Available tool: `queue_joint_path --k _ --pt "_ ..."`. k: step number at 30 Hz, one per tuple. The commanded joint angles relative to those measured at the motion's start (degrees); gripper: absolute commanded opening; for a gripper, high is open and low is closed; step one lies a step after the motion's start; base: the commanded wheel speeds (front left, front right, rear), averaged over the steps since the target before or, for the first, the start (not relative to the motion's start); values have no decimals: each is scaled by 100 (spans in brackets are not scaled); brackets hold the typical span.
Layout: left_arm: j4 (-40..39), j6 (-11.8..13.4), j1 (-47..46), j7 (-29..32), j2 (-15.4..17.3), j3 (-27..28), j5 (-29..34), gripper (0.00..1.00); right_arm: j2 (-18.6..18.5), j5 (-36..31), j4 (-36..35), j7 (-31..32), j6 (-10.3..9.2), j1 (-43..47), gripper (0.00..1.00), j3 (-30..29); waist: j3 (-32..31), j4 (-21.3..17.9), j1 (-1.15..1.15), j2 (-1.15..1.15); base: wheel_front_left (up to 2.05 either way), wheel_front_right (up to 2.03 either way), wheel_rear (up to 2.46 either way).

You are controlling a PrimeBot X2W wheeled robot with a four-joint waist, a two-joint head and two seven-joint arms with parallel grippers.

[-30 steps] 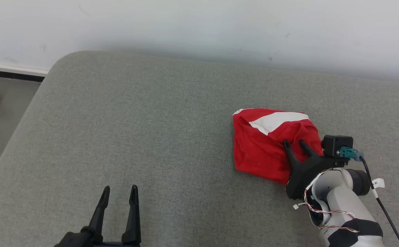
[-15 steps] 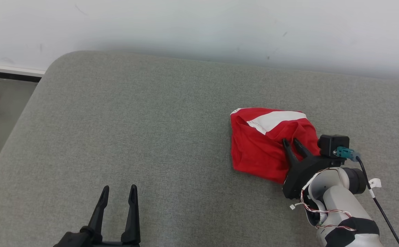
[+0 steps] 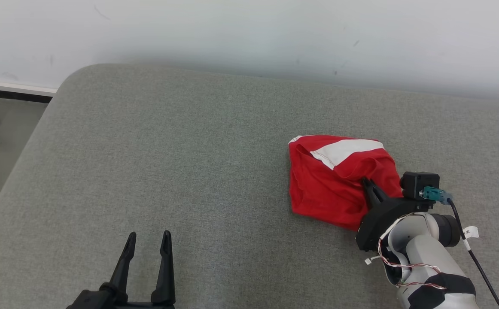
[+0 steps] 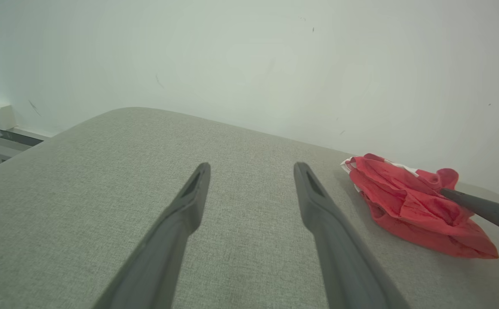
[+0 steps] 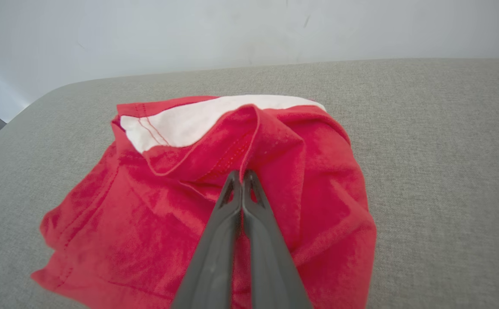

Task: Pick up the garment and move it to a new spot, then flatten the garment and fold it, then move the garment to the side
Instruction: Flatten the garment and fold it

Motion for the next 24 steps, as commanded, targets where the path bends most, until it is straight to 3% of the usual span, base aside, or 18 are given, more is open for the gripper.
queue_joint_path --k 1,11,18,24 --pt "4 -17 -41 -16 3 18 -1 100 0 44 8 -45 -14 -29 0 25 -5 6 0 0 0 0 0" --pt "-22 21 24 -16 3 48 -18 100 1 469 -430 -110 -14 297 0 422 -60 4 0 0 0 0 0" --pt "-45 22 49 -16 3 95 -28 100 -1 928 -1181 171 -14 769 0 1163 -58 -67 0 0 0 0 0" --pt "-23 10 -29 -16 3 74 -36 100 -1 926 -1402 487 -14 967 0 1435 -54 -47 0 0 0 0 0"
